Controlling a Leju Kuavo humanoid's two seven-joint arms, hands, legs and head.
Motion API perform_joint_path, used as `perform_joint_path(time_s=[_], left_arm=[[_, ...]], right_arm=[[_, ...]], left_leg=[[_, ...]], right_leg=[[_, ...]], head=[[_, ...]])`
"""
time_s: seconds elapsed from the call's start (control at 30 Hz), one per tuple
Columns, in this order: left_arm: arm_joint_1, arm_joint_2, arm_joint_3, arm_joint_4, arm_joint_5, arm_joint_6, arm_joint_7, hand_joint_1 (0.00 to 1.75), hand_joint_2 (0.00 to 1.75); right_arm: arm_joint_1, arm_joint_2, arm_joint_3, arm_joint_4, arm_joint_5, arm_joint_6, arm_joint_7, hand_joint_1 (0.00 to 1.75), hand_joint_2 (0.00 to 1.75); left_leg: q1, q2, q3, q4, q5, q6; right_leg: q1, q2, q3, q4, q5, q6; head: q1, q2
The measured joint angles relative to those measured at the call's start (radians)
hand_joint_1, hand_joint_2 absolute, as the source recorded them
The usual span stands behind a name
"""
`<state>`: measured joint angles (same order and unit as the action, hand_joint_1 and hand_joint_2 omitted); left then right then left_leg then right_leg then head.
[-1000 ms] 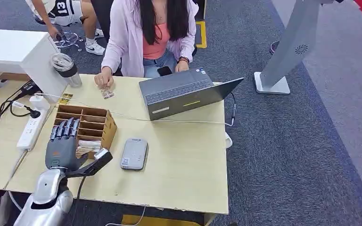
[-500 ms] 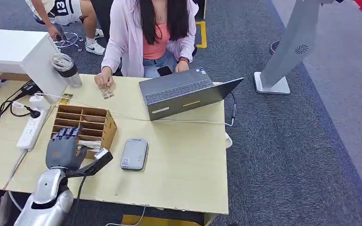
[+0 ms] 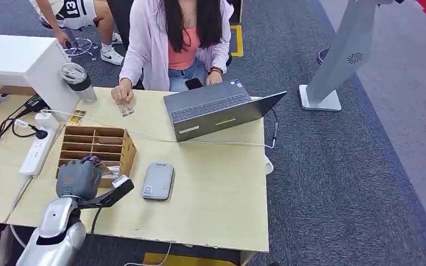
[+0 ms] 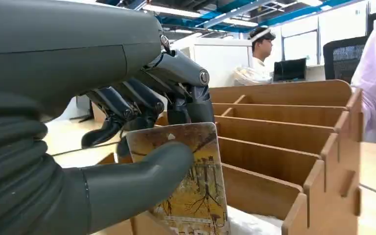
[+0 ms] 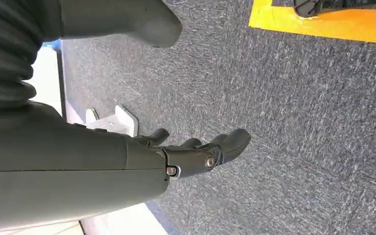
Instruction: Pass the card to the sensor for recognition and then transmit it.
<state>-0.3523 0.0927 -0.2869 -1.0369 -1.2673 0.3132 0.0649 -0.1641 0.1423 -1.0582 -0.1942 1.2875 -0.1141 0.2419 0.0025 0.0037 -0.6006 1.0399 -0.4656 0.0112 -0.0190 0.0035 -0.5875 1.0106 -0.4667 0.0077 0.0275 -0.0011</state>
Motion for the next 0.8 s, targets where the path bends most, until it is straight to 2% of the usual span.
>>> perform_joint_path(time_s=[0.4,0.43,0.6,0.8], left_arm=[[-0.003,0.000,0.000,0.001,0.040,-0.021,-0.023,1.75,1.75],[-0.005,0.000,0.000,0.001,0.046,-0.019,-0.031,1.75,0.00],[-0.028,-0.005,0.000,-0.015,0.081,-0.017,-0.054,1.75,0.00],[-0.125,-0.014,-0.013,-0.097,0.157,-0.088,-0.074,1.75,0.00]], right_arm=[[0.000,-0.001,-0.001,0.000,0.004,0.004,0.000,0.00,1.75],[0.000,-0.001,-0.001,0.000,0.007,0.005,0.000,0.00,1.75],[-0.001,-0.001,-0.001,0.000,0.014,0.004,0.000,0.00,1.75],[-0.007,-0.001,-0.002,0.000,0.018,0.000,-0.011,0.00,1.75]], left_leg=[[0.000,0.000,0.000,0.000,0.000,0.000],[0.000,0.000,0.000,0.000,0.000,0.000],[0.000,0.000,0.000,0.000,0.000,0.000],[0.000,0.000,0.000,0.001,0.001,0.001]], right_leg=[[0.000,0.000,0.000,0.000,0.000,0.000],[0.000,0.000,0.000,0.000,0.000,0.000],[0.000,0.000,0.000,0.000,0.000,0.000],[0.000,0.000,0.000,0.000,0.001,0.000]], head=[[0.000,0.000],[0.000,0.000],[0.000,0.000],[0.000,0.000]])
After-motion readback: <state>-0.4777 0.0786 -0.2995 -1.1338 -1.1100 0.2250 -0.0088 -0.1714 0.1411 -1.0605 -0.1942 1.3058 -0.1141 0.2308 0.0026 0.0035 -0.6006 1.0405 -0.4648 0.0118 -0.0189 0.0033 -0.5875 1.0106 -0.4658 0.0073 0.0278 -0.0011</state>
